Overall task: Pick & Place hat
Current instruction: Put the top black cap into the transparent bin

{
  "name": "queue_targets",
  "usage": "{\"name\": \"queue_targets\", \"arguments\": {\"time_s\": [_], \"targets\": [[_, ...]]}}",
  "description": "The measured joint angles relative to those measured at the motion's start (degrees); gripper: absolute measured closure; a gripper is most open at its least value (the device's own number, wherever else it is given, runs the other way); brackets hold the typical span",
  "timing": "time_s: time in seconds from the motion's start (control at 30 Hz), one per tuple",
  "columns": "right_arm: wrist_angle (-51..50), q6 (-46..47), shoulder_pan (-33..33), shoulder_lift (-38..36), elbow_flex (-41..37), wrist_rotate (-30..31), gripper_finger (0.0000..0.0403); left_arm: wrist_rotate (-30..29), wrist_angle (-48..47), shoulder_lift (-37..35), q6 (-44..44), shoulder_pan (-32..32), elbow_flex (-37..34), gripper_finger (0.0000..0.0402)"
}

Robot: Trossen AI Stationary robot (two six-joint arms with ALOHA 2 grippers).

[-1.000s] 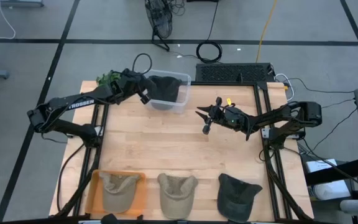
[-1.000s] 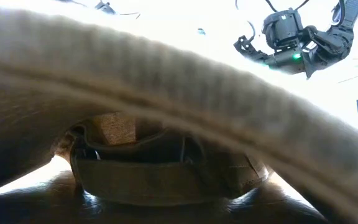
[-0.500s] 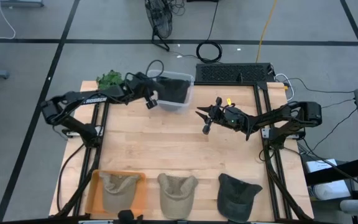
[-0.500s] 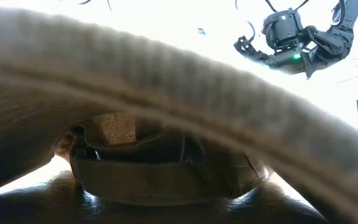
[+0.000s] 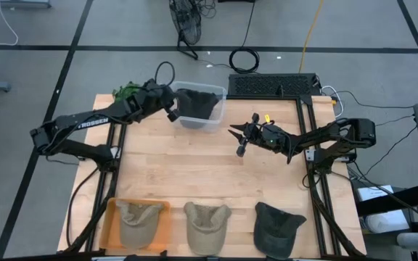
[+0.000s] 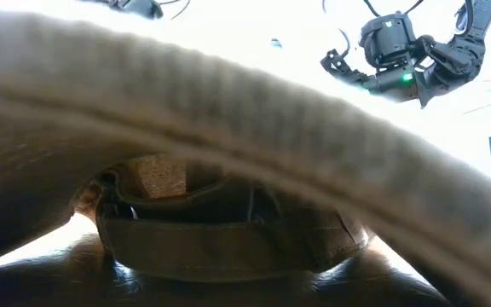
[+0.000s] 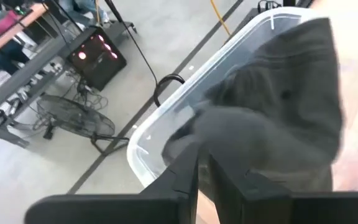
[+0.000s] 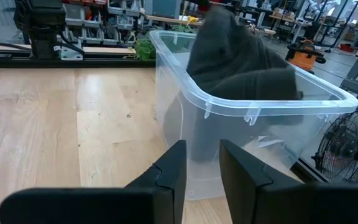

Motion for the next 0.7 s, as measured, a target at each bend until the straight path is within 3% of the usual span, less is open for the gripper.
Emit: {"name": "queue_targets", "arguments": {"time_s": [0.37, 0.57, 0.7], "targets": [[-0.35, 0.09, 0.00, 0.00, 0.00, 0.00, 0.0330, 0.32, 0.23, 0.42, 0.37, -0.67, 0.00, 0.0353], [-0.35, 0.07, 0.00, 0.00, 0.00, 0.00, 0.0330, 11.18, 7.49, 0.45, 1.49, -3.44, 0.00, 0.0353], [-0.37, 0.71, 0.00, 0.00, 0.00, 0.00, 0.0330, 10.18, 11.00, 3.07, 1.38, -5.60, 0.12, 0.0353]]}}
